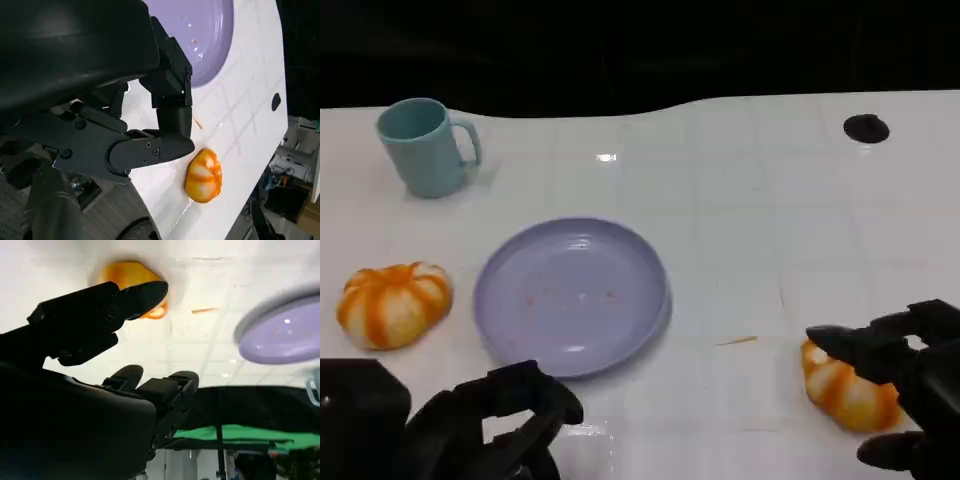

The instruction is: Grasp the bread from the table and place it into the plate.

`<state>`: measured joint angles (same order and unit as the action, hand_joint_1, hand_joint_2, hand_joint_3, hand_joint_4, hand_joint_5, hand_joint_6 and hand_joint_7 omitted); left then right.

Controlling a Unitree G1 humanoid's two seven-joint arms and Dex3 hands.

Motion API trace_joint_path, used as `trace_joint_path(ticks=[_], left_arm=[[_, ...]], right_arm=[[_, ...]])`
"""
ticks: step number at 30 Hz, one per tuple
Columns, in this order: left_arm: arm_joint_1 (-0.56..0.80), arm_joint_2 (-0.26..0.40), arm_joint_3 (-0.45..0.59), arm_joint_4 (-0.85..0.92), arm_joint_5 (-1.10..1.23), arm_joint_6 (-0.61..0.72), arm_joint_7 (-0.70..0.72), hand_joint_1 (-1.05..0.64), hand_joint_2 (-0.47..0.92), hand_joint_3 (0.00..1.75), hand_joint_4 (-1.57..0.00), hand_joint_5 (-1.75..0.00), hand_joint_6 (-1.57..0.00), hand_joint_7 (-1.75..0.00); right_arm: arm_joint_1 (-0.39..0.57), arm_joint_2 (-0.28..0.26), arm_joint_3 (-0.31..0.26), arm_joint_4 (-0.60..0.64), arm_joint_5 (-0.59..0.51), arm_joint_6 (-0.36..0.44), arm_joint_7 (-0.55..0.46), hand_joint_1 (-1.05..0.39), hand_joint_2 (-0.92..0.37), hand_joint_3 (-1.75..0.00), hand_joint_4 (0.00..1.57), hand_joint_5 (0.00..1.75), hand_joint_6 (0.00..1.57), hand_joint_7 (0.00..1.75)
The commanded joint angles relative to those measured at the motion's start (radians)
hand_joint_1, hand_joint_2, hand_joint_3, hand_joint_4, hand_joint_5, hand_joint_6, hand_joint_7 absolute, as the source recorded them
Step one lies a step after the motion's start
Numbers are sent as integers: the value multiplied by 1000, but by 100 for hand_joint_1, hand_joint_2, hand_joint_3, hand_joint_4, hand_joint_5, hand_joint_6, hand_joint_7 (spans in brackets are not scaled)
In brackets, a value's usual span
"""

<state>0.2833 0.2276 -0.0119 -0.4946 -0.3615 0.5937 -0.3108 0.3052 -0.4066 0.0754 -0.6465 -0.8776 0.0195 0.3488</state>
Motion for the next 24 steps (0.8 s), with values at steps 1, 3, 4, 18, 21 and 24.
trace_joint_path(ticks=[1, 3, 4, 18, 21, 24], left_arm=[[-11, 7, 0, 14, -1, -11, -8, -40, 92, 53, -69, -175, -64, -138], [-10, 5, -2, 15, 0, -15, -7, -40, 92, 53, -69, -175, -65, -138], [-10, 5, -3, 14, 0, -14, -6, -40, 92, 53, -69, -175, -65, -138], [-7, 3, -6, 3, -3, -13, -1, -43, 92, 51, -71, -175, -65, -138], [-8, 1, -5, 5, -6, -11, -1, -43, 92, 50, -71, -175, -66, -138], [-8, 5, -8, 1, 1, -11, 2, -43, 92, 50, -69, -175, -66, -136]], right_arm=[[-29, -13, 12, -9, -47, 17, 41, -52, -79, 0, 7, 53, 39, 1], [-37, -14, 19, 0, -64, 19, 48, -52, -79, 0, 9, 53, 40, 1], [-43, -16, 25, 12, -79, 19, 48, -53, -79, 0, 10, 53, 40, 1], [-184, -16, 107, 303, -146, 24, 11, -46, -83, 0, 26, 27, 42, 0], [-219, -12, 130, 377, -145, 32, -3, -45, -84, -1, 27, 25, 42, 0], [-257, -11, 151, 450, -137, 39, -20, -45, -84, -1, 28, 22, 42, 0]])
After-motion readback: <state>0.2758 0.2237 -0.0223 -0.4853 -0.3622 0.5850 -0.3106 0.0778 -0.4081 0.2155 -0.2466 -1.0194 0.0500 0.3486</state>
